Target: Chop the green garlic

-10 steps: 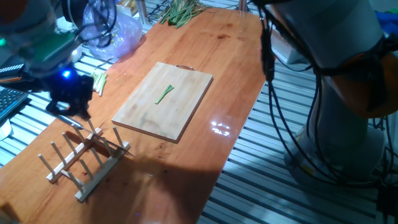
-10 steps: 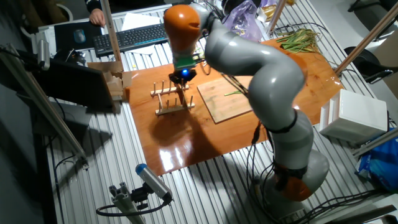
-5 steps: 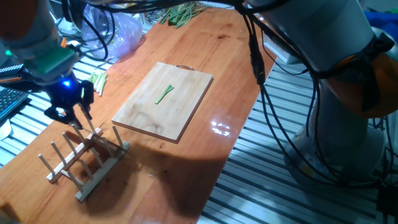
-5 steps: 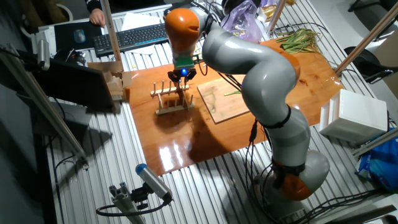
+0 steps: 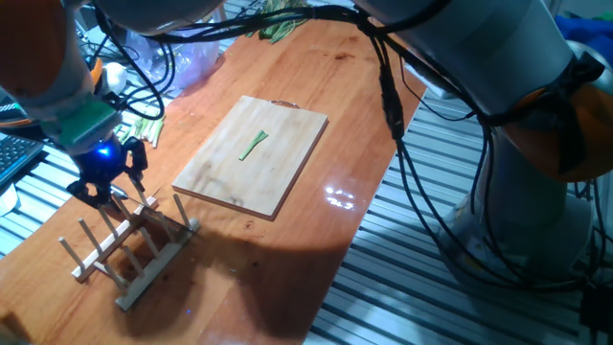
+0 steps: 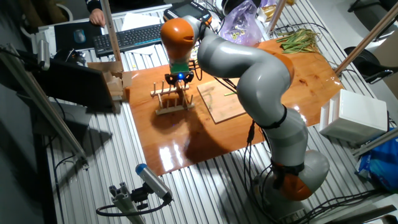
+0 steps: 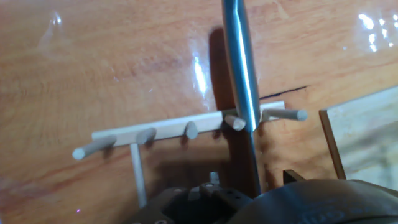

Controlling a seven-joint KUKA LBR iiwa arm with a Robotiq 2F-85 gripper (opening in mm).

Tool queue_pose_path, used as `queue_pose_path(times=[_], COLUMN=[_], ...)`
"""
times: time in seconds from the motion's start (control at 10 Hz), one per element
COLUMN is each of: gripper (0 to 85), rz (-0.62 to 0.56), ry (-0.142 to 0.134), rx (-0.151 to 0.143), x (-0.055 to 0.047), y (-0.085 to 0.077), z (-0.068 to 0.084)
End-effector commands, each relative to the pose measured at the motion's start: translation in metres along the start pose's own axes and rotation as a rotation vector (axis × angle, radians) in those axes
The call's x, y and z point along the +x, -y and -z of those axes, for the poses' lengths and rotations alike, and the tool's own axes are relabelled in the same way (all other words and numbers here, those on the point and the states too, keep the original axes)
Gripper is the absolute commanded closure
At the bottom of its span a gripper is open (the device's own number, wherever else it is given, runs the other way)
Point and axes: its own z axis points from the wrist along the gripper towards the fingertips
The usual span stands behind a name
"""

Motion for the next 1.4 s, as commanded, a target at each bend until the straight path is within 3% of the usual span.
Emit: queue_pose_path(times=[0.0,0.1,0.3,0.4,0.6,0.7,1.0,1.2,1.3], gripper=[34.0,34.0,34.0,34.0,34.0,51.0,51.0,85.0,85.0], rz=[-0.008,-0.001,0.016,0.032,0.087,0.106,0.142,0.186,0.203], ry=[0.009,0.032,0.047,0.066,0.055,0.053,0.057,0.063,0.055], rx=[0.003,0.031,0.016,0.025,0.041,0.037,0.006,0.007,0.005], x=[0.001,0.001,-0.003,-0.003,-0.004,-0.003,0.002,0.002,0.002], y=[-0.002,-0.003,0.004,0.007,0.008,0.01,0.021,0.024,0.024], z=[-0.004,-0.011,-0.028,-0.036,-0.044,-0.046,-0.055,-0.054,-0.05])
